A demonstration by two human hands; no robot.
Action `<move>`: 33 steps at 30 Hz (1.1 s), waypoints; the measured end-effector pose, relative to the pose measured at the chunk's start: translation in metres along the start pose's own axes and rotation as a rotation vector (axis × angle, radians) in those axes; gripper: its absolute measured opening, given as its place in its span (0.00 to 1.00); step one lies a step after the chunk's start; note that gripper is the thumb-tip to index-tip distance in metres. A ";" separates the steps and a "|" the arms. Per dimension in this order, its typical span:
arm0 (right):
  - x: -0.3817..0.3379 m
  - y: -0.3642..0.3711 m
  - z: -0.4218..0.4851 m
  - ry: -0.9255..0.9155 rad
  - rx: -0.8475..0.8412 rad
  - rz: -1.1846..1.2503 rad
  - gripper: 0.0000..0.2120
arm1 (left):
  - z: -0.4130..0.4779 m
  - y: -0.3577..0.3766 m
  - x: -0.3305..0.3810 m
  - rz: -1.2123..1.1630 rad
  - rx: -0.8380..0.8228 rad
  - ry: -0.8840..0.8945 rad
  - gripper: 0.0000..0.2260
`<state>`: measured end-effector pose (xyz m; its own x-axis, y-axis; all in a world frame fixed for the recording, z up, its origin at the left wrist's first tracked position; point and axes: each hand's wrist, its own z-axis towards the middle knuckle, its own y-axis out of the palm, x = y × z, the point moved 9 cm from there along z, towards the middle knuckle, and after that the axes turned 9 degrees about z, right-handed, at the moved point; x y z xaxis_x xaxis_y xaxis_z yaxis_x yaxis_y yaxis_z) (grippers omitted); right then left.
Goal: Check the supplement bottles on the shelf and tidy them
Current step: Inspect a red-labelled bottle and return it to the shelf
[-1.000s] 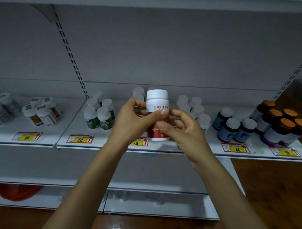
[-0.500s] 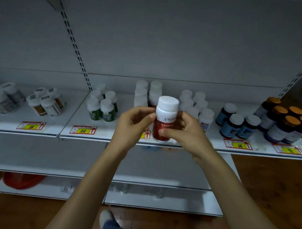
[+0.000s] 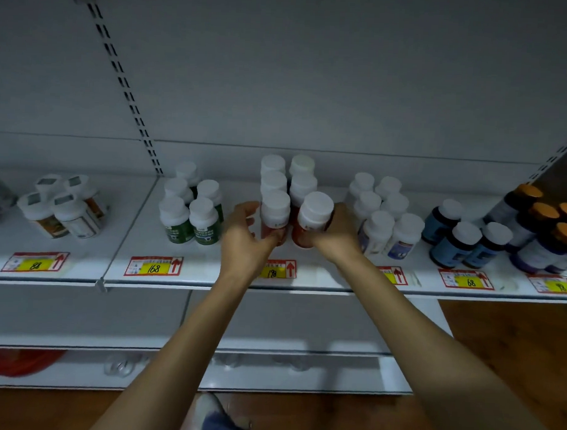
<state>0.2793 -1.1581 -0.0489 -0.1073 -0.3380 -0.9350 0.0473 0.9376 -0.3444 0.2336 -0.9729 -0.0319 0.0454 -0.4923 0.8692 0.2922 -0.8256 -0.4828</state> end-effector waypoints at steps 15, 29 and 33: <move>0.012 0.005 -0.020 -0.056 0.142 0.055 0.33 | 0.019 0.005 -0.004 -0.044 0.005 0.066 0.21; -0.080 -0.019 -0.123 -0.391 -0.050 0.358 0.24 | -0.056 -0.035 0.093 -0.648 -0.147 0.134 0.20; -0.080 -0.039 -0.145 -0.426 0.037 0.350 0.23 | -0.088 -0.025 0.113 -0.620 -0.128 0.124 0.16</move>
<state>0.1419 -1.1560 0.0513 0.3325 -0.0165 -0.9430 0.0437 0.9990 -0.0021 0.1477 -1.0324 0.0694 -0.2079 0.0646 0.9760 0.1121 -0.9897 0.0894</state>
